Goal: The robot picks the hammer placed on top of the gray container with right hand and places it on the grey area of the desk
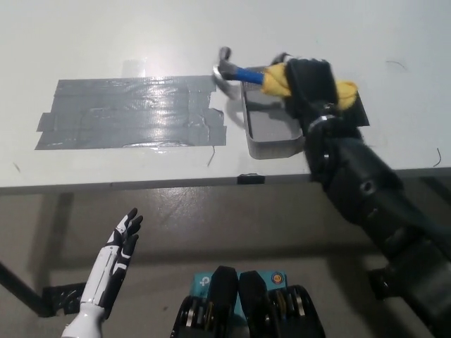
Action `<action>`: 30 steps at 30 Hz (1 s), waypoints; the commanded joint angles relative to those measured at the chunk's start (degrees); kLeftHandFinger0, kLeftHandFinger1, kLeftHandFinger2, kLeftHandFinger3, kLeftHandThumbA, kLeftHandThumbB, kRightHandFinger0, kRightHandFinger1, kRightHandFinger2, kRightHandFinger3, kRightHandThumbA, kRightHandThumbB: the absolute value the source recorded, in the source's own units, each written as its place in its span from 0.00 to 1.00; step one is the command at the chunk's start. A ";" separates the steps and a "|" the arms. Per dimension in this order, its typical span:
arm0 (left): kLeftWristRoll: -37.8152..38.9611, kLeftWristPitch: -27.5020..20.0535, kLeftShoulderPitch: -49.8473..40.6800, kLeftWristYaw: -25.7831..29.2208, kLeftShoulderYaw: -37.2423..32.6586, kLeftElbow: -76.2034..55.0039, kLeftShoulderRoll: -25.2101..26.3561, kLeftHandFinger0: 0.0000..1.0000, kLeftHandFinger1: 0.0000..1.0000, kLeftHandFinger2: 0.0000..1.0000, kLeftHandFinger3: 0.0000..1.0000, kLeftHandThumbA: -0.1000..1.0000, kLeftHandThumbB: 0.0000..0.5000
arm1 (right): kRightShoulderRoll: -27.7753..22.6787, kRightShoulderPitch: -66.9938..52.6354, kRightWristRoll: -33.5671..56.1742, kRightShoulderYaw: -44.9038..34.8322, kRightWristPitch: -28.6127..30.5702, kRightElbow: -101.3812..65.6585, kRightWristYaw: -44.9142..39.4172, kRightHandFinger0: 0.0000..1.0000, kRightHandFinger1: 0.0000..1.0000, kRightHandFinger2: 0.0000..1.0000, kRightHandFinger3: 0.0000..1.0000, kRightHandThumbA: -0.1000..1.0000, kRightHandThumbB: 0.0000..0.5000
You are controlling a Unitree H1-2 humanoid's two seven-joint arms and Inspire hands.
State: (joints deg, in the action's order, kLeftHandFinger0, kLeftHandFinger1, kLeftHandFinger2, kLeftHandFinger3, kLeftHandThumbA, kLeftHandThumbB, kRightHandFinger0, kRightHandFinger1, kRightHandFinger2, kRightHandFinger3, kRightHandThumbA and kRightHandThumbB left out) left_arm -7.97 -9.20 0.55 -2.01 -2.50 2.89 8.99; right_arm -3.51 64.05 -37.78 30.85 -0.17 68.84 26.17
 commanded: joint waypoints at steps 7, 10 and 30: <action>-0.38 -0.78 1.60 -1.02 0.17 -3.88 2.01 1.00 1.00 1.00 1.00 1.00 0.29 | 9.41 17.70 -6.09 4.46 6.96 1.62 16.91 0.00 0.13 0.55 0.69 0.00 0.35; -0.25 -0.62 1.55 -1.01 0.37 -3.97 2.23 1.00 1.00 1.00 1.00 1.00 0.27 | 9.67 18.27 -5.64 4.30 7.03 1.56 16.54 0.00 0.13 0.55 0.71 0.00 0.33; -0.01 -1.45 1.17 -1.78 -0.57 -3.91 1.94 1.00 1.00 1.00 1.00 1.00 0.29 | 19.58 18.84 -0.87 1.72 4.90 10.83 3.54 0.00 0.09 0.51 0.18 0.00 0.51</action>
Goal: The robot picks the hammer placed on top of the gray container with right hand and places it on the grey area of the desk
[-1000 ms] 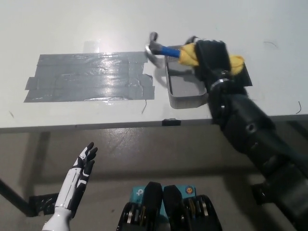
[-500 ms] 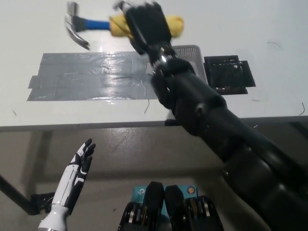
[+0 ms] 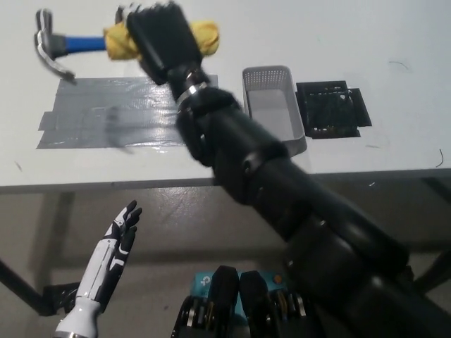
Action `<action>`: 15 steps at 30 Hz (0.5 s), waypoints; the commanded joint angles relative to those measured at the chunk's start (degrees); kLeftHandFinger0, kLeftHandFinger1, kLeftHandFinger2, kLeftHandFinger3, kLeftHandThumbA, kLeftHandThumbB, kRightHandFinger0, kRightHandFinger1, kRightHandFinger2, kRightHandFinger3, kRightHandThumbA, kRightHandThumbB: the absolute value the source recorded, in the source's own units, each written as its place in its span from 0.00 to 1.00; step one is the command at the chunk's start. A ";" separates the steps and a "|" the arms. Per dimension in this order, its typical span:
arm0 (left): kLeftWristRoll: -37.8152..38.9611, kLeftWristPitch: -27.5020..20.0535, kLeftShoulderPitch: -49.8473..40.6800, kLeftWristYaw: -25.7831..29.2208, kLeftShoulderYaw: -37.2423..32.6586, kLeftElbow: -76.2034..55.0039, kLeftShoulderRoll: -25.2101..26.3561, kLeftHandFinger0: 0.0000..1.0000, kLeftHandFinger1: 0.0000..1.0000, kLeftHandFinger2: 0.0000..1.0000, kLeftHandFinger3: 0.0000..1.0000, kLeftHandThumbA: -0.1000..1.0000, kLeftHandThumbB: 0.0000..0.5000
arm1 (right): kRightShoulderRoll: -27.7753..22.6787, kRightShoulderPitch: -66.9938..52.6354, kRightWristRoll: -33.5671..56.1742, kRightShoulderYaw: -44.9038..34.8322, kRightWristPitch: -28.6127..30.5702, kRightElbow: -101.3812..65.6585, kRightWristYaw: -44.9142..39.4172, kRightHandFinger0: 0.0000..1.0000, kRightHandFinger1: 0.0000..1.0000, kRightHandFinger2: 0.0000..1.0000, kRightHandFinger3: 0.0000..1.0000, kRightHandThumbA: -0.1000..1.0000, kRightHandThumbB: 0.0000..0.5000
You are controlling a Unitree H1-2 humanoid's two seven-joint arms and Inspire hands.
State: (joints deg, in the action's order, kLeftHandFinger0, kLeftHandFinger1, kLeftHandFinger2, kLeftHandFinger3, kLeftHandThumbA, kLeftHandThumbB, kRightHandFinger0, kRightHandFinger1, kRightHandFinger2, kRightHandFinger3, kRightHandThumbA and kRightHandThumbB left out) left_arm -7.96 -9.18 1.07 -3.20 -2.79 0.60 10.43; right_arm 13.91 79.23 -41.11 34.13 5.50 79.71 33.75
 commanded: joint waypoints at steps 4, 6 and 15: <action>-0.79 -1.49 0.88 -1.07 -0.94 -2.00 0.60 1.00 1.00 1.00 1.00 1.00 0.31 | 2.80 0.82 2.81 -2.26 -0.33 0.78 -4.41 0.00 0.08 0.49 0.05 0.00 0.51; -0.67 0.04 0.97 -1.59 -1.14 -2.88 0.71 1.00 1.00 1.00 1.00 1.00 0.34 | 2.97 -0.34 2.28 -1.87 -1.13 1.22 -5.67 0.00 0.15 0.59 0.11 0.00 0.46; -1.54 0.88 1.32 -1.93 -1.76 -4.01 0.70 1.00 1.00 1.00 1.00 1.00 0.36 | 2.63 -2.49 3.91 -3.89 -0.79 1.32 -8.74 0.00 0.17 0.48 0.44 0.00 0.53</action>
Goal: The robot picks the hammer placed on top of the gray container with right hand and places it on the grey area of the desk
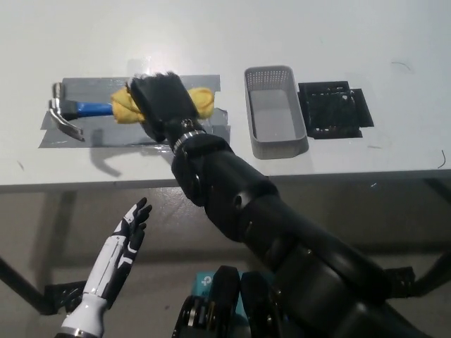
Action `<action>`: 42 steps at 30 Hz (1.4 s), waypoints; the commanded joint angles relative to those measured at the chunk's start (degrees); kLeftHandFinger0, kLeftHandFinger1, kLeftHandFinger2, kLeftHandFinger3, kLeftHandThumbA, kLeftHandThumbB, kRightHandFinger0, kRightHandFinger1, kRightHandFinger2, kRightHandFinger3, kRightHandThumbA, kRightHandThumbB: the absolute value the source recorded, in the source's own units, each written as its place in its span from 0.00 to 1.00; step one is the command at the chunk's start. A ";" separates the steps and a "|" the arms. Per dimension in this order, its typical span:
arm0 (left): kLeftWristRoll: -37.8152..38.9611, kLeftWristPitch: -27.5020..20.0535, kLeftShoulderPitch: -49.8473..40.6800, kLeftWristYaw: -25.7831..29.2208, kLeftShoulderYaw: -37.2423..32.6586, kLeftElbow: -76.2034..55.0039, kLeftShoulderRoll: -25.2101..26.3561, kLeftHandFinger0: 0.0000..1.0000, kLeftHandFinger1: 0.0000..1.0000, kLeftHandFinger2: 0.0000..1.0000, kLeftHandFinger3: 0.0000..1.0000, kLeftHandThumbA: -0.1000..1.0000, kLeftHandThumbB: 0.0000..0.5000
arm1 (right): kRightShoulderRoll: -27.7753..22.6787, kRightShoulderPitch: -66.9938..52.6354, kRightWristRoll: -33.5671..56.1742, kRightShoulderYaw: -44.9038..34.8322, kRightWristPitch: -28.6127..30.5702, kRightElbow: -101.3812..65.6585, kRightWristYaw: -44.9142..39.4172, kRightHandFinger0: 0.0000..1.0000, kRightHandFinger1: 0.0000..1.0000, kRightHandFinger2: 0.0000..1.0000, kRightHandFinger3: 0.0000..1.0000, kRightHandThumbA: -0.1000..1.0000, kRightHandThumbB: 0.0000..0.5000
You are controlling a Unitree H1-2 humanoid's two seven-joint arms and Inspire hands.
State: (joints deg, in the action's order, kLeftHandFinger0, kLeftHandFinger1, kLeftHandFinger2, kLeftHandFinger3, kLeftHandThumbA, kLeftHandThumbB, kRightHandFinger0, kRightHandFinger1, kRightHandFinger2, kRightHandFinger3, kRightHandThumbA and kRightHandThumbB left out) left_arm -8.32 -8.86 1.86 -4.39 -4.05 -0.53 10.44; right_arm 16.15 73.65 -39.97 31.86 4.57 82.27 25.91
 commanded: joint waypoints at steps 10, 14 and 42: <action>-0.98 1.58 0.96 -1.34 -0.75 -3.21 0.66 1.00 1.00 1.00 1.00 1.00 0.41 | -0.85 2.52 3.70 -2.97 -1.10 -1.37 -1.83 0.00 0.15 0.49 0.30 0.00 0.37; -1.12 2.01 1.16 -1.50 -1.29 -3.11 0.45 1.00 1.00 1.00 1.00 1.00 0.44 | -1.41 3.40 5.64 -5.04 -3.69 -1.33 -8.40 0.90 1.00 1.00 1.00 0.69 0.54; 0.09 1.36 2.39 -1.45 -1.15 -3.09 0.81 1.00 1.00 1.00 1.00 0.98 0.28 | -5.96 10.67 17.17 -16.85 3.93 -11.06 -21.58 1.00 1.00 1.00 1.00 1.00 0.95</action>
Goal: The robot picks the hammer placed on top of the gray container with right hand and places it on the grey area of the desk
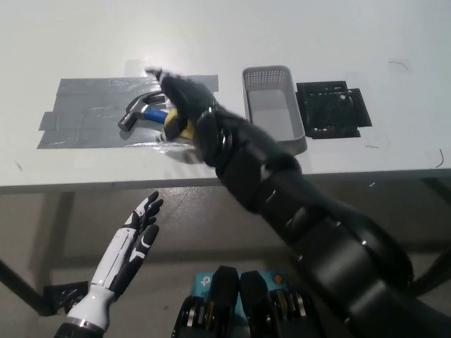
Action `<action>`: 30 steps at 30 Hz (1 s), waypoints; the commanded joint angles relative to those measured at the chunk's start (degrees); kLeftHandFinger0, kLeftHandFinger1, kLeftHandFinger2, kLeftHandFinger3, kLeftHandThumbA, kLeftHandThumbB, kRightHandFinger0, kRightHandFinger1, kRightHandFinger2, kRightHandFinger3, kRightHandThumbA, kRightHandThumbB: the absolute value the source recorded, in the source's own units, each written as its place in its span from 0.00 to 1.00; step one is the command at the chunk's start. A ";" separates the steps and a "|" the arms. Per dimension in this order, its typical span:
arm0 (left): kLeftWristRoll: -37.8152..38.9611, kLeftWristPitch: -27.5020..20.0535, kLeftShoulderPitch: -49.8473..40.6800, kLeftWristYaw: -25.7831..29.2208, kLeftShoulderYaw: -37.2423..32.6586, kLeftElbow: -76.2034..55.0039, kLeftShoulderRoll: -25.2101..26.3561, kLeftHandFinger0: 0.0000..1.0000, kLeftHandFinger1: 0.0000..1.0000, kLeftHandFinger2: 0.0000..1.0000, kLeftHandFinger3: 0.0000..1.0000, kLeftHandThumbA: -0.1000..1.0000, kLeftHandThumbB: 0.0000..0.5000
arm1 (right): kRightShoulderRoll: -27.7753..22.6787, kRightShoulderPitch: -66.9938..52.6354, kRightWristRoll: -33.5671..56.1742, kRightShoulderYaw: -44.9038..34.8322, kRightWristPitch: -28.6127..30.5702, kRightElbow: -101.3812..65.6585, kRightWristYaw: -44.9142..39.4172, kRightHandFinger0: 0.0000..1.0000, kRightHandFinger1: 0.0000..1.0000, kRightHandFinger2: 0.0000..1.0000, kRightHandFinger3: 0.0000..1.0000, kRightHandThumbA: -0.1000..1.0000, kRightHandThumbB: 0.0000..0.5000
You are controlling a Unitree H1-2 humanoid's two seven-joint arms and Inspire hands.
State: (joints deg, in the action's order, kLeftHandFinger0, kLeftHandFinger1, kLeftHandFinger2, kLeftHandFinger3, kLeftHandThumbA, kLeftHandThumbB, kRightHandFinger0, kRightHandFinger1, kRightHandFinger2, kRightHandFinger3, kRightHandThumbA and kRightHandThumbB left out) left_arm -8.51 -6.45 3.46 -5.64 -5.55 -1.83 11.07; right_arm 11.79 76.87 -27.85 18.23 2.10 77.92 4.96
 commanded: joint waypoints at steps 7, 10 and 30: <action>-0.43 -1.61 2.54 0.55 0.79 -0.32 0.34 1.00 1.00 1.00 1.00 1.00 0.29 | -10.66 0.75 8.95 -7.85 5.06 -42.52 -7.02 1.00 1.00 1.00 1.00 1.00 0.86; -0.38 -1.44 3.30 0.67 1.13 0.00 0.56 1.00 1.00 1.00 1.00 1.00 0.28 | -14.70 -4.15 9.97 -9.19 2.19 -56.84 -9.87 1.00 1.00 1.00 1.00 1.00 0.88; 1.41 -4.69 6.23 3.80 3.29 7.46 -1.36 1.00 1.00 1.00 1.00 1.00 0.24 | -30.85 -50.95 28.85 -21.75 -10.63 -126.53 -8.17 1.00 1.00 1.00 1.00 1.00 0.85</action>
State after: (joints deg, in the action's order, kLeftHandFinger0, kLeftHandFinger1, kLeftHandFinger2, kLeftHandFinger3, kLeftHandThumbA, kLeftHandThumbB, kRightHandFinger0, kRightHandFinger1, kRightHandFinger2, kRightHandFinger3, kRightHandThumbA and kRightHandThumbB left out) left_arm -8.51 -6.25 4.64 -5.61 -5.55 2.88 11.00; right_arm -8.32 41.73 -20.10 8.35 0.18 17.40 -0.35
